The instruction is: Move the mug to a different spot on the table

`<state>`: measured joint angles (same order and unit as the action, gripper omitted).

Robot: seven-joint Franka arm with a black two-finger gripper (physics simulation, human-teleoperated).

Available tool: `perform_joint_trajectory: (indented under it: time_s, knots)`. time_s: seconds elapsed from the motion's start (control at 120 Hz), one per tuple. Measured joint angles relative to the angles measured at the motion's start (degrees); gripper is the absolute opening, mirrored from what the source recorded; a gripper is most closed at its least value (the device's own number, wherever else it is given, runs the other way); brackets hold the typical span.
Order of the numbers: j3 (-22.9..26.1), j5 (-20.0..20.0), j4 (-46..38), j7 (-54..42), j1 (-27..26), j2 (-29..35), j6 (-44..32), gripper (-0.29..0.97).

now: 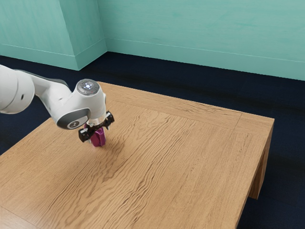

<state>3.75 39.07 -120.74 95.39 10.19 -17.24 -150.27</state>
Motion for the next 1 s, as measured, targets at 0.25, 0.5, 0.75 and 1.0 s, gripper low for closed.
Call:
perform_joint_trajectory:
  time_s: [0.25, 0.5, 0.75, 1.0]
  knots:
    - [0.3, -1.4, 1.3, -3.0, 0.0, -1.6, 0.2, 0.67]
    - [0.3, -4.6, 2.8, -7.2, 0.0, -2.9, 1.7, 0.62]
    - [0.3, -5.7, 2.9, -10.1, 0.0, -3.1, 2.5, 0.46]
    - [0.3, -7.4, 2.9, -12.0, 0.0, -3.1, 2.7, 0.12]
